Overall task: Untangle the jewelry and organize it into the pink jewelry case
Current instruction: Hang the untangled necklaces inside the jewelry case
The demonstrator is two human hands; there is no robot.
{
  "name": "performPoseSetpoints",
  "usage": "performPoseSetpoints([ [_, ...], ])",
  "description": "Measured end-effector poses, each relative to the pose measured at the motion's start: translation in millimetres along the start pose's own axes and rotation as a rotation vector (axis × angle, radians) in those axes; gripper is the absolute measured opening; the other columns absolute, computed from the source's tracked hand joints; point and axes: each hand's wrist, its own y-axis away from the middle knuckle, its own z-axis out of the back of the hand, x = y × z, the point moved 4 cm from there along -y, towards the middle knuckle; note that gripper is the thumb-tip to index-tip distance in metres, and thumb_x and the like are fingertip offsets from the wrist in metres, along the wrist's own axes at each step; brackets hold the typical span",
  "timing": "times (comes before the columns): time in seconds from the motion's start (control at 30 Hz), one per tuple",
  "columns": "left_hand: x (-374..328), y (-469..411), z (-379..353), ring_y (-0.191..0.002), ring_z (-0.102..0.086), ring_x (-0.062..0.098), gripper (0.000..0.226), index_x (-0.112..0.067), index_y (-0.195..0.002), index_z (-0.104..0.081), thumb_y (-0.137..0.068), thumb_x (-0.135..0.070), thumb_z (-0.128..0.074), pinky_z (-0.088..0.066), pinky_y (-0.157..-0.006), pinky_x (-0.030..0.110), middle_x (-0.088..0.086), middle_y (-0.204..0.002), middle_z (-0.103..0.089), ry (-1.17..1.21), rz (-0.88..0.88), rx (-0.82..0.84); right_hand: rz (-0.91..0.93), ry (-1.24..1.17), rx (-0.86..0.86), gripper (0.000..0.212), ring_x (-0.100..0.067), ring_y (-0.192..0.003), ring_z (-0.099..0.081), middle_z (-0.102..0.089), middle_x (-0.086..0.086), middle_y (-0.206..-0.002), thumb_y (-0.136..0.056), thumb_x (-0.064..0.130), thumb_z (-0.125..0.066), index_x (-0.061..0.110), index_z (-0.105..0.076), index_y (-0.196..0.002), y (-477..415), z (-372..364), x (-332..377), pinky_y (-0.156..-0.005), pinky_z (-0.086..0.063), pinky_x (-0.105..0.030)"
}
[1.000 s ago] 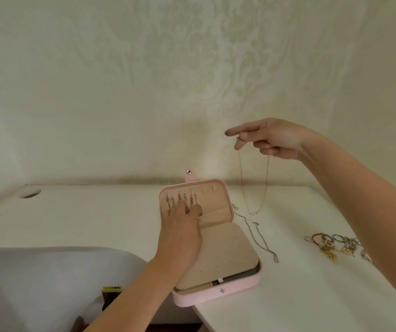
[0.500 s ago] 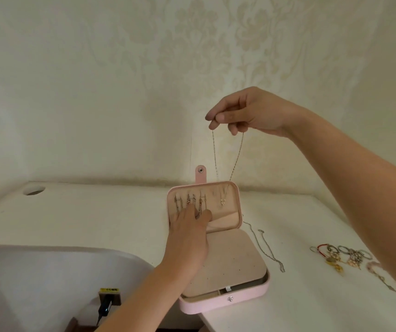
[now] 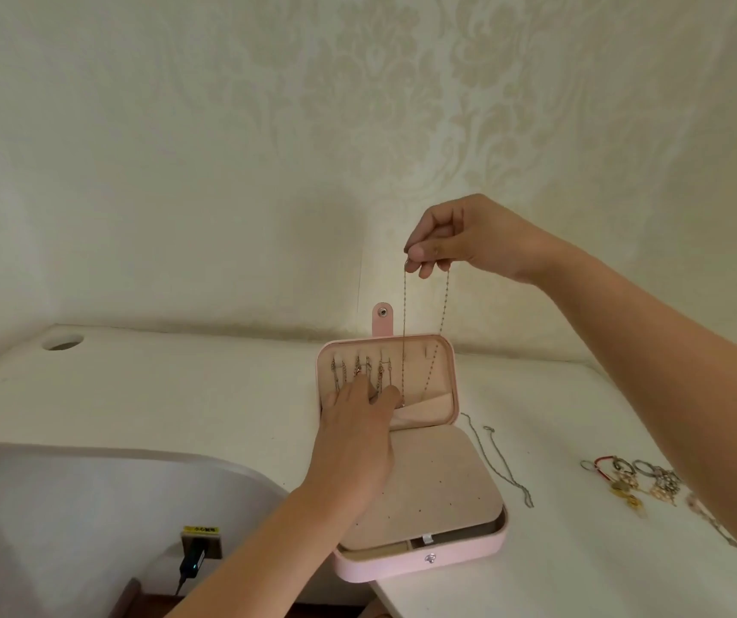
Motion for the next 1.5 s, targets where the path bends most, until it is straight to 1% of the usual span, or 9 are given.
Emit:
performPoseSetpoints([
  [0.07,-1.8,0.6,1.2,-0.071,-0.030,0.011,0.036,-0.021,-0.087,-0.062,-0.065,0.006,-0.074,-0.035,-0.065,0.023,-0.009,-0.082,-0.032,-0.006,-0.010,-0.001,0.010,0.040,-0.049,0.004,-0.008,-0.066,-0.065,-0.072,-0.001,-0.075,-0.082,0.005,-0.072,0.005,-0.071,-0.086,2.0,-5.2,-4.8,-0.059,-0.046,-0.017],
  [0.2,-2.0,0.1,-1.1,-0.081,-0.032,0.017,0.030,-0.018,-0.106,-0.062,-0.087,0.002,-0.050,-0.031,-0.075,0.026,-0.004,-0.092,-0.035,0.011,-0.003,0.049,-0.017,0.071,-0.074,0.006,-0.005,-0.056,-0.060,-0.069,0.008,-0.063,-0.077,0.006,-0.077,0.010,-0.073,-0.078,10.6,-23.1,-21.4,-0.054,-0.045,-0.016],
  [0.37,-0.5,0.4,-2.9,-0.075,-0.036,0.020,0.029,-0.016,-0.096,-0.063,-0.080,0.007,-0.055,-0.038,-0.070,0.031,0.000,-0.087,-0.041,0.016,0.010,0.041,-0.019,0.173,-0.077,0.014,0.000,-0.058,-0.059,-0.068,0.007,-0.069,-0.075,0.003,-0.078,0.017,-0.074,-0.075,26.0,-48.3,-43.8,-0.060,-0.045,-0.013],
  [0.53,2.0,0.7,-3.9,-0.065,-0.033,0.015,0.038,-0.017,-0.084,-0.063,-0.061,0.012,-0.070,-0.038,-0.059,0.027,0.001,-0.077,-0.046,0.012,-0.011,-0.016,0.095,0.304,-0.137,0.008,-0.007,-0.068,-0.063,-0.067,0.005,-0.075,-0.075,0.002,-0.076,0.008,-0.073,-0.077,31.2,-59.6,-49.7,-0.065,-0.051,-0.019],
  [0.67,2.8,0.9,-4.6,-0.066,-0.040,0.020,0.034,-0.017,-0.087,-0.061,-0.068,0.011,-0.061,-0.044,-0.063,0.033,-0.001,-0.080,-0.038,0.023,-0.009,-0.006,0.209,0.477,-0.163,0.006,-0.006,-0.069,-0.058,-0.060,0.011,-0.076,-0.075,0.009,-0.077,0.015,-0.076,-0.078,30.6,-62.1,-53.9,-0.064,-0.042,-0.012],
  [0.87,3.3,0.8,-5.0,-0.068,-0.044,0.022,0.035,-0.016,-0.089,-0.061,-0.068,0.011,-0.060,-0.045,-0.065,0.035,0.000,-0.079,-0.040,0.010,-0.020,0.001,0.330,0.628,-0.234,0.007,-0.010,-0.069,-0.048,-0.057,0.000,-0.075,-0.078,0.013,-0.074,0.015,-0.078,-0.082,36.4,-66.6,-58.6,-0.059,-0.041,-0.026],
  [1.23,3.0,-0.3,-5.0,-0.065,-0.035,0.018,0.034,-0.015,-0.088,-0.062,-0.066,0.010,-0.062,-0.041,-0.060,0.031,0.004,-0.078,-0.045,0.011,-0.009,-0.006,0.311,0.687,-0.175,0.010,-0.009,-0.074,-0.045,-0.057,-0.001,-0.081,-0.085,0.014,-0.068,0.012,-0.076,-0.090,37.6,-67.1,-63.7,-0.065,-0.043,-0.030],
  [1.4,3.0,0.3,-4.4,-0.067,-0.037,0.019,0.034,-0.016,-0.090,-0.062,-0.067,0.010,-0.059,-0.042,-0.063,0.033,0.003,-0.079,-0.044,0.014,-0.012,-0.005,0.261,0.506,-0.286,0.005,0.000,-0.074,-0.050,-0.053,0.011,-0.082,-0.080,0.015,-0.075,0.014,-0.073,-0.085,39.9,-64.1,-66.8,-0.069,-0.039,-0.013],
  [1.5,1.8,-0.1,-3.3,-0.068,-0.034,0.018,0.036,-0.016,-0.089,-0.062,-0.066,0.011,-0.061,-0.036,-0.063,0.030,0.001,-0.079,-0.042,0.010,-0.016,-0.015,0.150,0.439,-0.304,0.032,0.001,-0.093,-0.045,-0.054,0.012,-0.098,-0.072,0.026,-0.082,0.020,-0.067,-0.100,39.6,-59.3,-68.8,-0.081,-0.033,-0.007],
])
